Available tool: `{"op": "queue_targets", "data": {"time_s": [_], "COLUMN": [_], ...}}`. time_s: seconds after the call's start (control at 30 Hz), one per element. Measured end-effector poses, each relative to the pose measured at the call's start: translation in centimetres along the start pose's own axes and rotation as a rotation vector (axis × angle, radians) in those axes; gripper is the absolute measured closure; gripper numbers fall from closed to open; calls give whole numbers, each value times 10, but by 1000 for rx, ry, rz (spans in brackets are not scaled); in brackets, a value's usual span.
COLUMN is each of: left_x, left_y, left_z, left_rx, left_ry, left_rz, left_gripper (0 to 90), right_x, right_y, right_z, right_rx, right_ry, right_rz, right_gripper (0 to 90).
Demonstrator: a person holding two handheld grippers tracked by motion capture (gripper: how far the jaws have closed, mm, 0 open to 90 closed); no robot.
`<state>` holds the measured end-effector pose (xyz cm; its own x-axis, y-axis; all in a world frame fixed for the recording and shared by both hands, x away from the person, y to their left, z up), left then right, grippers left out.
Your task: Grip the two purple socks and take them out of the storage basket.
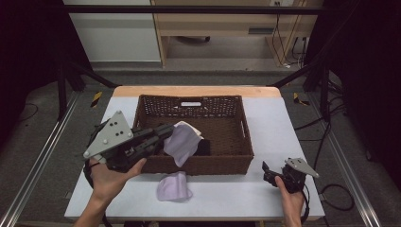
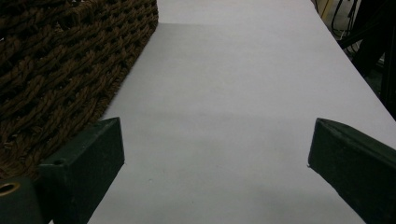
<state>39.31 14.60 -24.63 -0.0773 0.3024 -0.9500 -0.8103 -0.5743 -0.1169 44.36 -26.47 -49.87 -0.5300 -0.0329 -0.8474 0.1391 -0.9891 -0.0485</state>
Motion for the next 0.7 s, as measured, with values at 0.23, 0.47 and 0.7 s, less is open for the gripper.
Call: {"op": "queue_targets", "data": {"time_s": [0.23,0.47,0.7], "left_x": [22,62,110], "left_y": [16,17,19], "left_z": [2,-7,-20], "left_rx": [56,68,86], "left_ry": [-24,-103,-229], "left_rz": [3,56,109], "left_gripper": [876,876,875], "right_x": [0,0,0], "right_y": [0,1,1], "right_z": [0,0,1], "right_rx": [2,0,3], "right_ry": [0,2,1], "right_rz": [-2,-4,-4], "right_gripper": [40,40,41]}}
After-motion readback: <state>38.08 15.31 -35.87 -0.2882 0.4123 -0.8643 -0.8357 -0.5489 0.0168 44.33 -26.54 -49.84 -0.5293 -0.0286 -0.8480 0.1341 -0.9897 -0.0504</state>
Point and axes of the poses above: each handheld gripper's, and its own axes: z roughly backward along the jaws, x roughly out of its underside, y roughly to its right, the point moved 3 cm from there along -z, roughly forward along the jaws, and after that the axes turned 5 degrees about -y, right-handed, at the moved point
